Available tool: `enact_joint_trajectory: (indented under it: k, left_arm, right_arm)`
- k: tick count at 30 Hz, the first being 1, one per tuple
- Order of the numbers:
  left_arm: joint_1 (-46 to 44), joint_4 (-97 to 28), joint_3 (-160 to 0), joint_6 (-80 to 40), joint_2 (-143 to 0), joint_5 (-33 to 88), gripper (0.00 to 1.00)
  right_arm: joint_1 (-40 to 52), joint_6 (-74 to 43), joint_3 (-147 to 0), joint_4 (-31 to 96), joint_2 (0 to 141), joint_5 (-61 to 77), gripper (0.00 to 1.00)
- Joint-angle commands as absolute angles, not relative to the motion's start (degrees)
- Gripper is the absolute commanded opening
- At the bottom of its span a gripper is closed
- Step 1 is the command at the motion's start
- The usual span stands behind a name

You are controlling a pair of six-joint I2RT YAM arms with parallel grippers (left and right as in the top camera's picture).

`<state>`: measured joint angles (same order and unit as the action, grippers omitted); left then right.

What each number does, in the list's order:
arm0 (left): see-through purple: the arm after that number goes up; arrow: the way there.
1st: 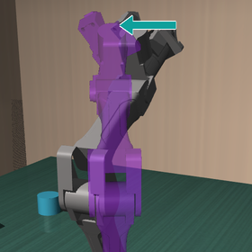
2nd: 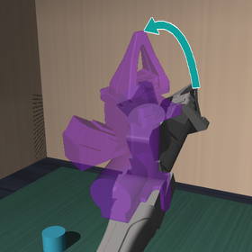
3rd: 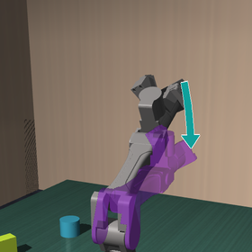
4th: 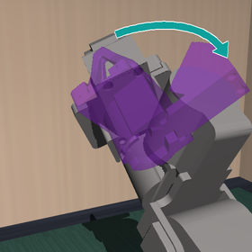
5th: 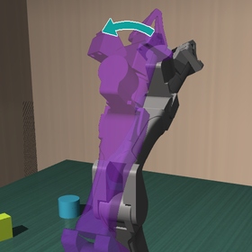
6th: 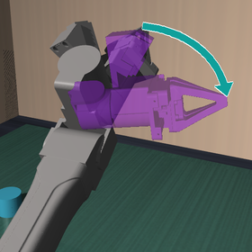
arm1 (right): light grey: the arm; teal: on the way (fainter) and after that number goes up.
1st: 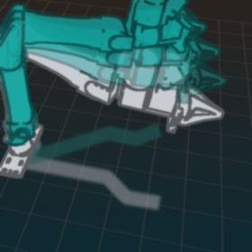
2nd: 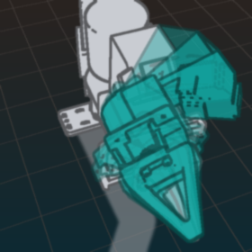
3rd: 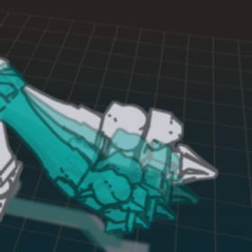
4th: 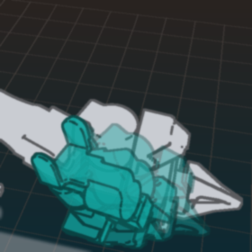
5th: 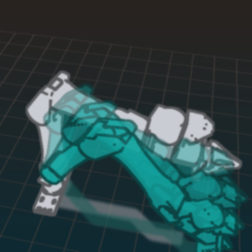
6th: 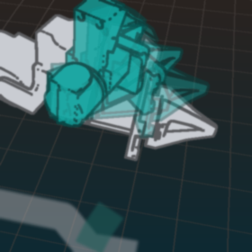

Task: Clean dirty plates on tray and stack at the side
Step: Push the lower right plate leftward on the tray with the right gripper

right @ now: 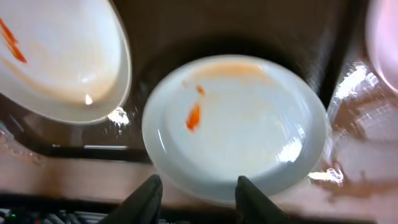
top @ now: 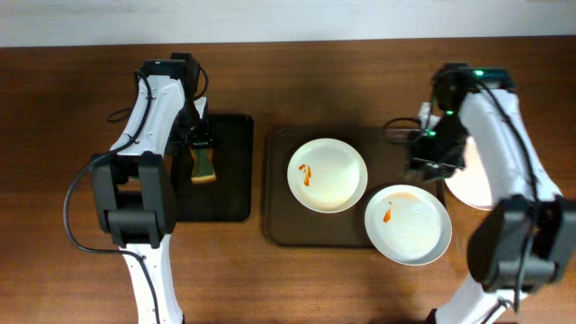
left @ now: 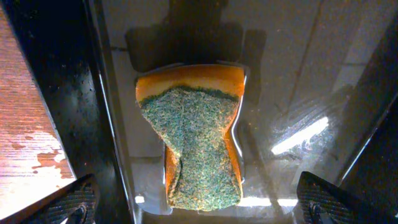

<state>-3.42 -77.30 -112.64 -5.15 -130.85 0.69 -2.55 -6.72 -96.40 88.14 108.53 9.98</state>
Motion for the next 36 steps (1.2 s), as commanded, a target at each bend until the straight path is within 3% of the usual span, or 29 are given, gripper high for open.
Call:
enact_joint_trajectory:
  k: [1, 7, 8, 9, 10, 11, 12, 13, 16, 19, 23, 27, 36]
  left_arm:
    - [-3.22, -77.34, -112.42, -4.43, -131.63, 1.32, 1.0]
    - [-3.22, -77.34, -112.42, -4.43, -131.63, 1.32, 1.0]
    - [-3.22, -77.34, -112.42, -4.43, -131.63, 1.32, 1.0]
    - [-3.22, -77.34, -112.42, -4.43, -131.63, 1.32, 1.0]
    - [-3.22, -77.34, -112.42, -4.43, -131.63, 1.32, 1.0]
    - [-3.22, -77.34, -112.42, -4.43, -131.63, 1.32, 1.0]
    - [-3.22, -77.34, -112.42, -4.43, -131.63, 1.32, 1.0]
    - [-3.22, -77.34, -112.42, -4.43, -131.63, 1.32, 1.0]
    - [-3.22, -77.34, -112.42, -4.43, -131.63, 1.32, 1.0]
    - [-3.22, -77.34, -112.42, -4.43, -131.63, 1.32, 1.0]
    - [-3.22, -77.34, -112.42, -4.43, -131.63, 1.32, 1.0]
    - [-3.22, -77.34, -112.42, -4.43, -131.63, 1.32, 1.0]
    - [-3.22, -77.34, -112.42, -4.43, -131.63, 1.32, 1.0]
  right_arm:
    - [-3.86, -10.39, -94.26, 90.11, 100.57, 7.86, 0.39]
    - [-3.84, -21.3, -78.11, 85.52, 77.6, 7.68, 0.4]
    - [-3.84, -23.53, -75.29, 84.71, 74.41, 7.7, 0.47]
    - [-3.84, -26.63, -71.79, 83.72, 70.96, 7.73, 0.81]
    - [-3.81, -28.03, -68.4, 82.76, 68.14, 7.7, 0.85]
    - [-3.84, -28.05, -64.34, 82.19, 65.45, 7.64, 0.71]
    - [-3.84, -31.57, -59.66, 82.72, 63.51, 6.92, 0.5]
    - [-3.84, -34.74, -55.35, 82.3, 62.57, 6.98, 0.45]
    - [-3.84, -39.35, -47.31, 76.9, 63.29, 6.74, 0.43]
    - [-3.84, -46.59, -43.51, 72.49, 66.24, 4.67, 0.26]
    - [-3.84, -51.33, -43.48, 70.32, 69.56, 3.05, 0.26]
    - [-3.84, -53.47, -43.4, 68.07, 71.53, 1.28, 0.37]
    - [-3.84, -54.37, -41.23, 61.69, 75.79, 0.16, 0.33]
